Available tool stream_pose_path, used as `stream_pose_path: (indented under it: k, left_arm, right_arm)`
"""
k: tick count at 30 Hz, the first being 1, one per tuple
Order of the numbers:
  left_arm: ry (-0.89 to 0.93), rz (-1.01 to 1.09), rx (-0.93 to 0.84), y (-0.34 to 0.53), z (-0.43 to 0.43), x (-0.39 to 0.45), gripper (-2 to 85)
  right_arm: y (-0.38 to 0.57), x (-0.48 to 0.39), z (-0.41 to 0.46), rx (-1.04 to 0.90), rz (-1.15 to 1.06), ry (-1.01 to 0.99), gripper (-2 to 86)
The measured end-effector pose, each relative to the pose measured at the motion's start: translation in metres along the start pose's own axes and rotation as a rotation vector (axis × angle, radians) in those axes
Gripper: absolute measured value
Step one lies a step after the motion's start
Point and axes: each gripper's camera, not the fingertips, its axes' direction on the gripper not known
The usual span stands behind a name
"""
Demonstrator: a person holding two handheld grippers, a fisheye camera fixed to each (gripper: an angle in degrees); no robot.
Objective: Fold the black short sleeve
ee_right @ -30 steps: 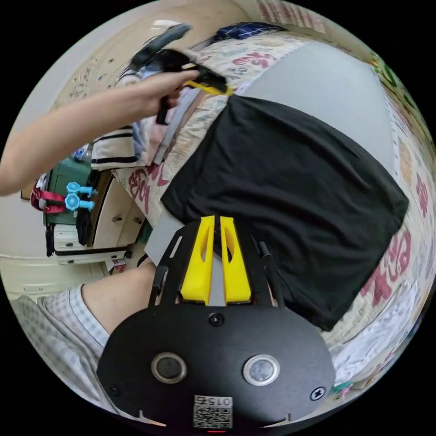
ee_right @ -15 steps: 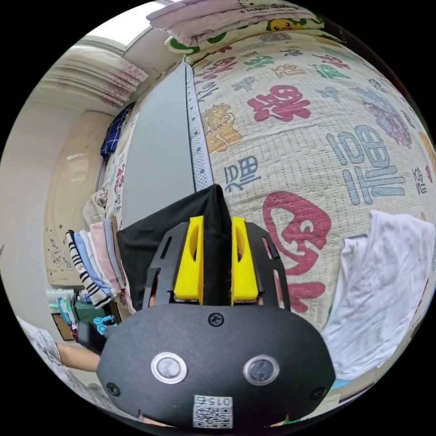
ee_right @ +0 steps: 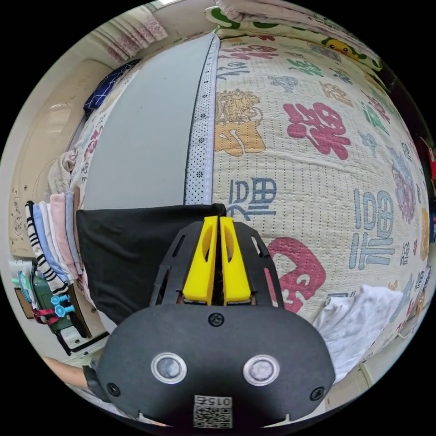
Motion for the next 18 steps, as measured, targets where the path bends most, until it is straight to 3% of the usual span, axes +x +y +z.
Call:
stream_pose_path:
  k: [3,6,10,13,18]
  left_arm:
    - [0.207,-0.245,0.124,0.025,-0.046,-0.03,0.8]
    - [0.179,-0.582,0.245,0.063,-0.08,-0.061,-0.5]
    - [0.157,-0.968,0.319,0.107,-0.085,-0.107,-0.8]
    - [0.234,-1.065,0.358,0.126,-0.08,-0.12,-0.9]
    - [0.235,-1.046,0.391,0.142,-0.081,-0.121,-0.9]
  right_arm:
    - [0.055,-0.008,-0.016,0.067,-0.053,0.205,-0.2]
    - [0.119,-0.033,0.007,0.04,-0.033,0.516,-0.5]
    - [0.194,-0.064,0.093,-0.145,-0.069,0.815,-0.8]
    - [0.227,-0.065,0.123,-0.187,-0.09,0.723,-0.9]
    - [0.252,-0.038,0.174,-0.275,-0.102,0.753,-0.9]
